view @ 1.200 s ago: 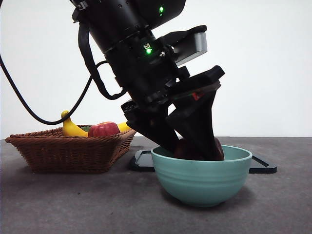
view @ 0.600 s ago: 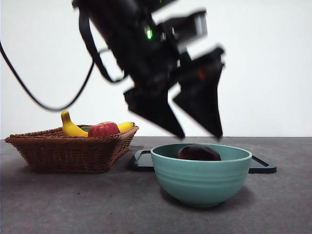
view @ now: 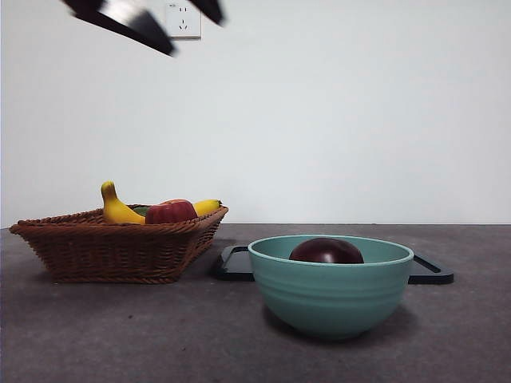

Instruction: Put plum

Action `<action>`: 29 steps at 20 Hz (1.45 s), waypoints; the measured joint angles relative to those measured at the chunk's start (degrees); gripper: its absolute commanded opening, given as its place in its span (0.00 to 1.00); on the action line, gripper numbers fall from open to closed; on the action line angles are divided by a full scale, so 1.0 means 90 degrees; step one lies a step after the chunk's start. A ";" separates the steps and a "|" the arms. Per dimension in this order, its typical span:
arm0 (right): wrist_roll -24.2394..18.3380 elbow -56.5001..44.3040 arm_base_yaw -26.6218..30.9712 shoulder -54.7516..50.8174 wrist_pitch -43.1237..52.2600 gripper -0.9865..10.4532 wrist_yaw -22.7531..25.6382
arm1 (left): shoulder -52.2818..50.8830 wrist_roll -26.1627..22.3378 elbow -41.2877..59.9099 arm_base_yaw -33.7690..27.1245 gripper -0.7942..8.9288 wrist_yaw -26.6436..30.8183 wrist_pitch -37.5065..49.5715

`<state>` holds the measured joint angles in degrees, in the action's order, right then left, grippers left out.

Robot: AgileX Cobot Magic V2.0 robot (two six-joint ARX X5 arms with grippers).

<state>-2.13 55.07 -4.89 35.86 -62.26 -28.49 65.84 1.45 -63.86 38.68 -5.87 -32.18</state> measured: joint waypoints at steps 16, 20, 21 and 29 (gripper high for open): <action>0.0002 -0.0041 -0.0165 0.0491 0.0010 0.43 -0.0019 | -0.2720 0.0597 0.2307 -0.0529 0.47 -0.1506 -0.0886; 0.0092 -0.0491 -0.0391 0.0491 0.0177 0.43 -0.0051 | -0.2737 0.0617 0.2307 -0.0529 0.47 -0.1508 -0.0884; 0.0175 -0.0675 -0.0469 0.0491 0.0323 0.43 -0.0058 | -0.2737 0.0619 0.2307 -0.0529 0.47 -0.1508 -0.0884; 0.1314 -0.1931 -0.1486 0.1540 0.2669 0.42 0.0160 | -0.2737 0.0680 0.2307 -0.0529 0.47 -0.1508 -0.0884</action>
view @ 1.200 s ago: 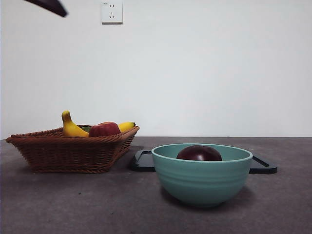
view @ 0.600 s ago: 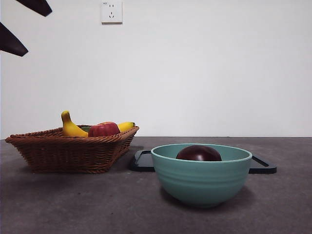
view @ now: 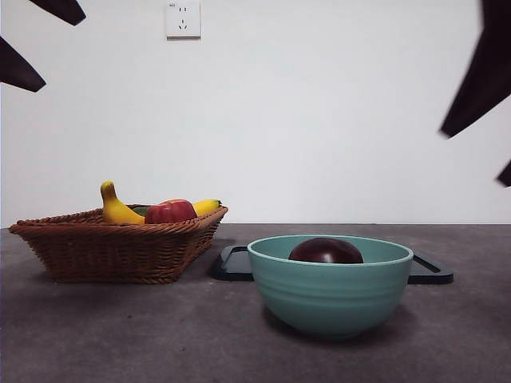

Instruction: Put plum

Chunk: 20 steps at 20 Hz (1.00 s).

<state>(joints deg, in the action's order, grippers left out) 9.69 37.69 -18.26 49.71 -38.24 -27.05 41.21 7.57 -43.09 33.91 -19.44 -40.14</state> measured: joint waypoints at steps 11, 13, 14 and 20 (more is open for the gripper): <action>0.0318 0.0000 -0.1217 0.2497 0.1821 0.30 0.1518 | 0.0000 0.0002 0.0000 0.0000 0.47 0.0000 0.0000; 0.0357 0.0000 -0.1319 0.2701 0.1989 0.29 0.1671 | 0.0000 0.0005 0.0000 0.0000 0.47 0.0000 0.0000; 0.0406 0.0000 -0.1350 0.2810 0.2050 0.26 0.1685 | 0.0000 0.0002 0.0000 0.0000 0.47 0.0000 0.0000; 0.0476 0.0000 -0.1486 0.3135 0.2450 0.10 0.1681 | 0.0000 0.0002 0.0000 0.0000 0.47 0.0000 0.0002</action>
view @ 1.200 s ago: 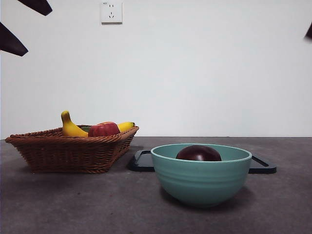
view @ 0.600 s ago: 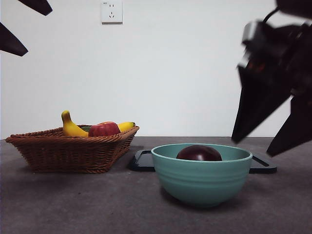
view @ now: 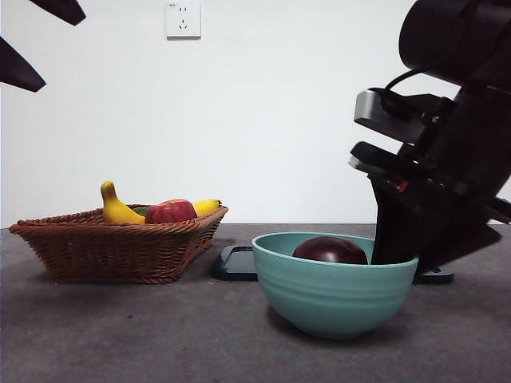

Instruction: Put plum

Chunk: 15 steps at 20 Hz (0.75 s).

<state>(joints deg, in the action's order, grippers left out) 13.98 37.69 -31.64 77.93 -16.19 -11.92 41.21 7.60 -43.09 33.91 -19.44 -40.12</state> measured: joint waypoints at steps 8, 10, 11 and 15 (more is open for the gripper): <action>0.0170 0.0532 -0.0010 0.0000 -0.0328 0.09 0.0012 | 0.0000 0.0000 0.0000 0.0000 0.47 0.0000 0.0012; 0.0172 0.0998 0.0041 0.0000 -0.0542 0.09 0.0168 | 0.0000 0.0000 0.0000 0.0000 0.47 0.0000 0.0012; 0.0172 0.1197 0.0100 0.0005 -0.0617 0.09 0.0219 | 0.0000 0.0000 0.0000 0.0000 0.47 0.0000 0.0012; 0.0153 0.2232 0.0627 0.0505 -0.0964 0.09 0.0313 | 0.0000 -0.0019 0.0000 0.0000 0.47 0.0000 0.0015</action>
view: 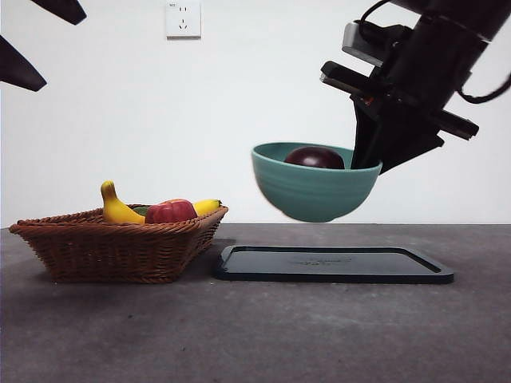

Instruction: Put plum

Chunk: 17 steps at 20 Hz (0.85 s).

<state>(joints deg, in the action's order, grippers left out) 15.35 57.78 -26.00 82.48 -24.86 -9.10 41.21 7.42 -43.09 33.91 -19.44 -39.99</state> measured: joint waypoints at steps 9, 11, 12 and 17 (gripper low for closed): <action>-0.0347 0.1732 0.0619 0.1931 -0.0287 0.09 0.0024 | 0.0000 -0.0002 0.0000 0.0000 0.47 0.0000 -0.0002; -0.0357 0.1778 0.0704 0.2237 -0.0221 0.09 0.0024 | 0.0000 -0.0002 0.0000 0.0000 0.47 0.0000 -0.0010; -0.0367 0.1778 0.0743 0.2348 -0.0182 0.09 0.0027 | 0.0000 -0.0002 0.0000 0.0000 0.47 0.0000 -0.0010; -0.0376 0.1790 0.0823 0.2574 -0.0112 0.09 0.0015 | 0.0000 -0.0002 0.0000 0.0000 0.47 0.0000 -0.0010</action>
<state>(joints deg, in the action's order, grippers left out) 11.97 73.89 -18.59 105.65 -25.87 -8.97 41.21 7.40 -43.09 33.91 -19.44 -40.07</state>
